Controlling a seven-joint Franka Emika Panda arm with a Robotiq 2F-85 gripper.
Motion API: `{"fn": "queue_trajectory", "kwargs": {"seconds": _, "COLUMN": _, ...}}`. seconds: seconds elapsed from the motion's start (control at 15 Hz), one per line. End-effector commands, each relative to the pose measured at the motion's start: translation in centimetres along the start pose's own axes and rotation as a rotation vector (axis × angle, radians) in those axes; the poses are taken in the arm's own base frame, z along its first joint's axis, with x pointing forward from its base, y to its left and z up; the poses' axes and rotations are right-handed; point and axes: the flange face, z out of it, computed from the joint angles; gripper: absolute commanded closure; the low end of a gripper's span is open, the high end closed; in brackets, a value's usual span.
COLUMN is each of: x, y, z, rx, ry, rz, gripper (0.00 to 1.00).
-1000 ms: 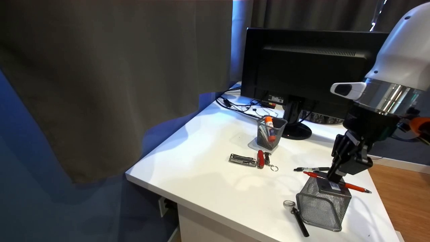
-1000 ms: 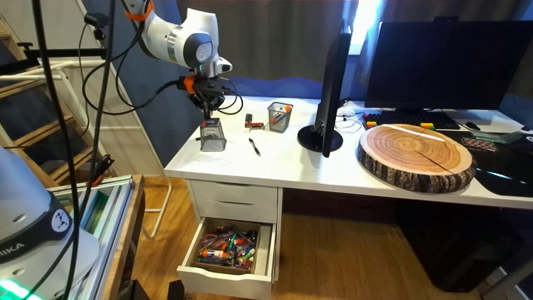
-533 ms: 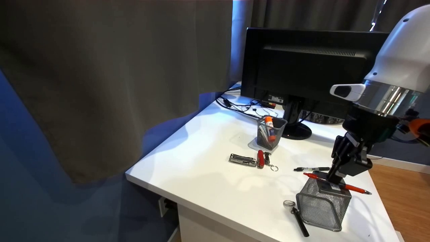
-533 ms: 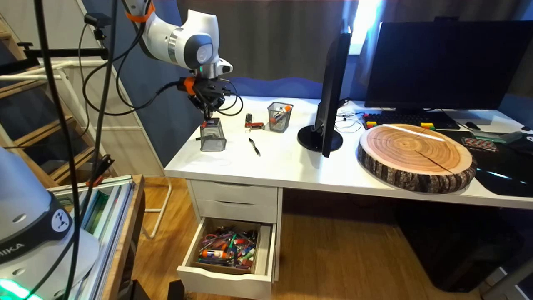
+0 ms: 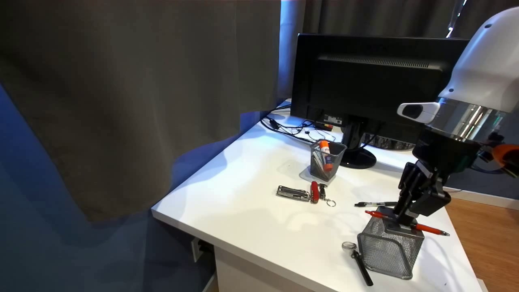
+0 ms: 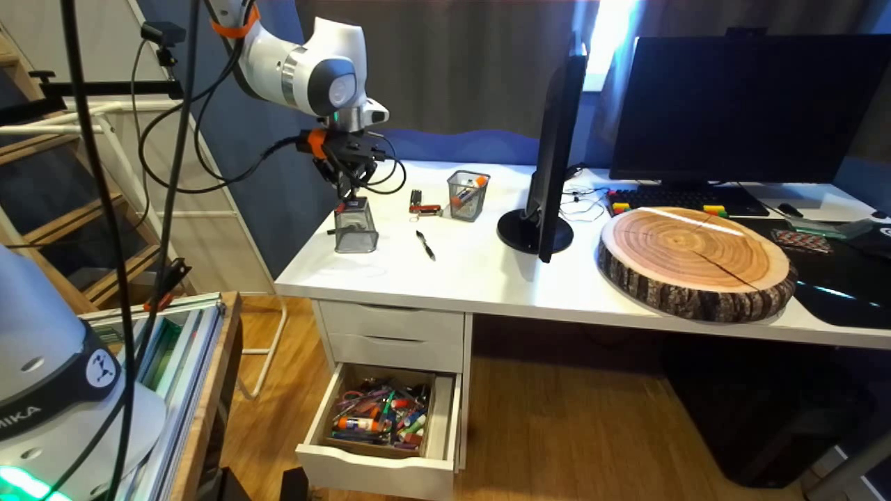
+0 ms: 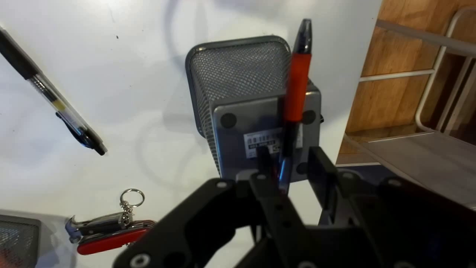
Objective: Put the red and black pens on the stationary holder to the left
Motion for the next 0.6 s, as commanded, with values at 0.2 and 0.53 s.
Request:
{"fn": "queue_trajectory", "kwargs": {"seconds": 0.2, "x": -0.1, "y": 1.5, "z": -3.0, "rx": -0.075, "ry": 0.015, "rz": 0.013, "gripper": 0.17}}
{"fn": "queue_trajectory", "kwargs": {"seconds": 0.53, "x": -0.6, "y": 5.9, "z": -4.6, "rx": -0.144, "ry": -0.059, "rz": -0.101, "gripper": 0.00}}
